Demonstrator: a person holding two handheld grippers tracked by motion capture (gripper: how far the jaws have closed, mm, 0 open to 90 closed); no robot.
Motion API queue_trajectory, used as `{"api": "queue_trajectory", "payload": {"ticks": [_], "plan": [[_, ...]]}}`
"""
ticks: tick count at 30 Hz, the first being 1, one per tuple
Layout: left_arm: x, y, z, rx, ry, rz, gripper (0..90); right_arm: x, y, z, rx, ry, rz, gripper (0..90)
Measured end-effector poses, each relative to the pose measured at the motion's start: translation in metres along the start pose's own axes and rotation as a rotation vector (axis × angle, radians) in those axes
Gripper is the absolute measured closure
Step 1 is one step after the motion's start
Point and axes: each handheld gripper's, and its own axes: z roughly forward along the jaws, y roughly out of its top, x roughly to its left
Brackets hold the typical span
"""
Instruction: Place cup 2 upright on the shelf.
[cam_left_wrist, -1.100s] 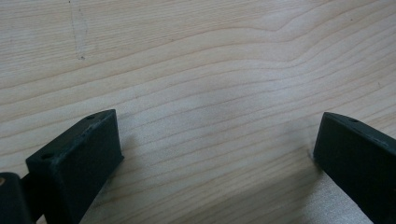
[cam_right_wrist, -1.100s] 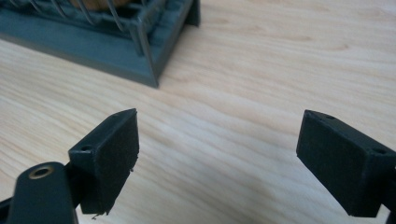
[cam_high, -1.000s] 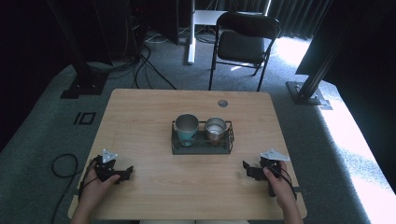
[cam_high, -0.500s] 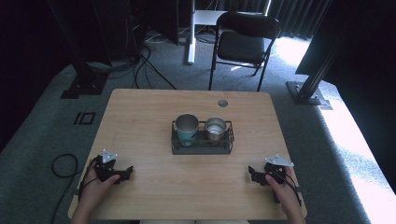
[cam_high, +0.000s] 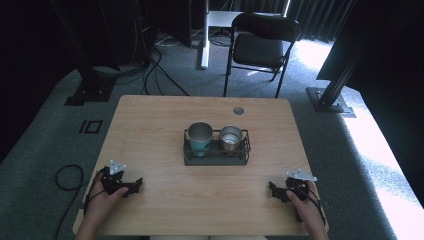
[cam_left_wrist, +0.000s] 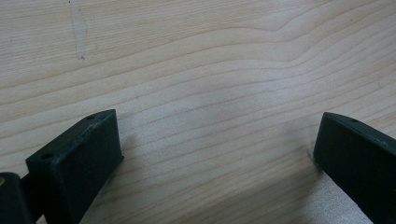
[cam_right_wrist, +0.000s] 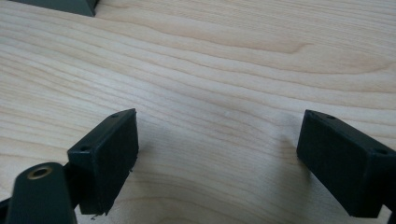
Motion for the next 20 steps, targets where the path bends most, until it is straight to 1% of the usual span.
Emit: {"api": "queue_trajectory", "payload": {"ticks": [1,7,14,20], "plan": [[0.0000,0.0000,0.0000,0.000,0.000,0.000,1.5,0.0003,0.0000,0.0002,0.001,-0.007,-0.002,12.2],[0.0000,0.0000,0.0000,0.000,0.000,0.000,1.5,0.0007,0.0001,0.0006,0.005,-0.006,-0.005,11.4],[-0.0001,-0.0001,0.0000,0.000,0.000,-0.001,1.5,0.0032,0.0007,0.0014,0.005,-0.022,0.012,10.8],[0.0000,-0.0001,0.0000,0.000,0.000,0.000,1.5,0.0035,0.0009,0.0016,0.005,-0.025,0.015,10.8]]}}
